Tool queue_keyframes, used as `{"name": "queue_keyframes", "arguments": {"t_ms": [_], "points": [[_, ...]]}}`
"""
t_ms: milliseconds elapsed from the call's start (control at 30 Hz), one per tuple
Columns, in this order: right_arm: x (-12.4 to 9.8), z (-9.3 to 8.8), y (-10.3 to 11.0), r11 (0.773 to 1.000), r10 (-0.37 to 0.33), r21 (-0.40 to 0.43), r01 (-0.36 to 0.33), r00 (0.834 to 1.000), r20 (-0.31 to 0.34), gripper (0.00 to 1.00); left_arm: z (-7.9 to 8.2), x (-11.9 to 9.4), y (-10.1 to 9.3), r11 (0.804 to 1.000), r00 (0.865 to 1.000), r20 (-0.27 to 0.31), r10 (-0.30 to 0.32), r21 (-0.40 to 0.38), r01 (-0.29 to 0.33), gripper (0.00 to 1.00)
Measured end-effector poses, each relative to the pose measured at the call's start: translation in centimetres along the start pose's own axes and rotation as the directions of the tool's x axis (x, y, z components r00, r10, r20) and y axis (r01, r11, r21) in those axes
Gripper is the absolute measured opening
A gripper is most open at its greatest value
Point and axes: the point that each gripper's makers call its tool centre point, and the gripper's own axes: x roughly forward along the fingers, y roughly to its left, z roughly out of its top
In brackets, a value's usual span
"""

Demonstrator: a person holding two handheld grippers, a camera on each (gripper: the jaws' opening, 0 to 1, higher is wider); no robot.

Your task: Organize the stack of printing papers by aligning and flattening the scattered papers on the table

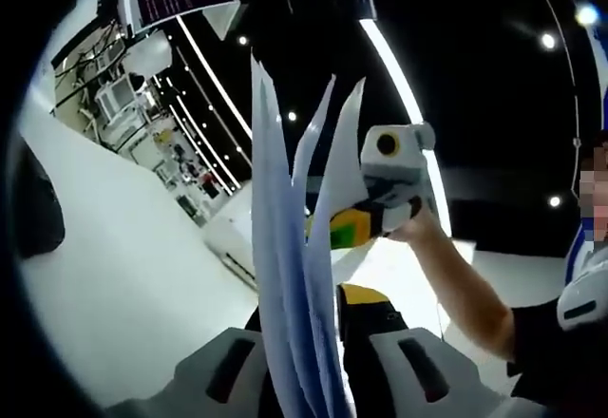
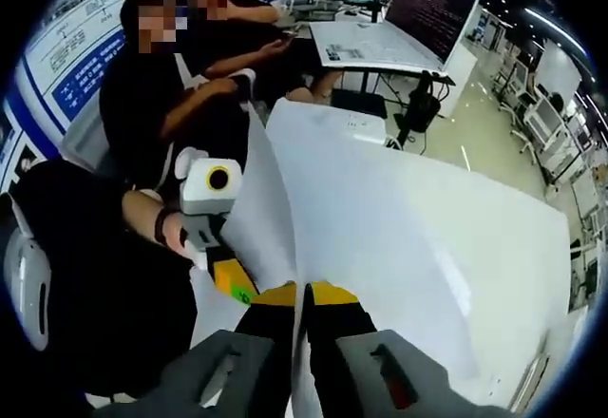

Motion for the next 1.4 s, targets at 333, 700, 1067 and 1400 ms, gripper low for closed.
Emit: {"name": "queue_keyframes", "arguments": {"t_ms": [333,700,1067,1400], "points": [[-0.3,0.1,0.3,1.000,-0.001,-0.018,0.001,1.000,0.013,0.00,0.0,0.1,-0.6,1.000,1.000,-0.003,0.003,0.006,-0.003,0.07],[-1.7,0.7,-0.7,0.999,-0.032,-0.002,0.033,0.995,0.094,0.20,0.1,0.2,-1.0,1.000,1.000,0.001,0.004,-0.001,-0.004,0.06],[-3.3,0.6,-3.1,0.991,-0.135,0.005,0.136,0.977,0.165,0.31,0.4,0.1,-0.2,1.000,1.000,0.004,0.001,-0.002,-0.001,0.06],[-3.7,0.2,-4.7,0.981,-0.192,0.046,0.187,0.960,0.201,0.45,0.5,0.0,0.4,1.000,1.000,0.004,0.002,-0.003,-0.002,0.06]]}}
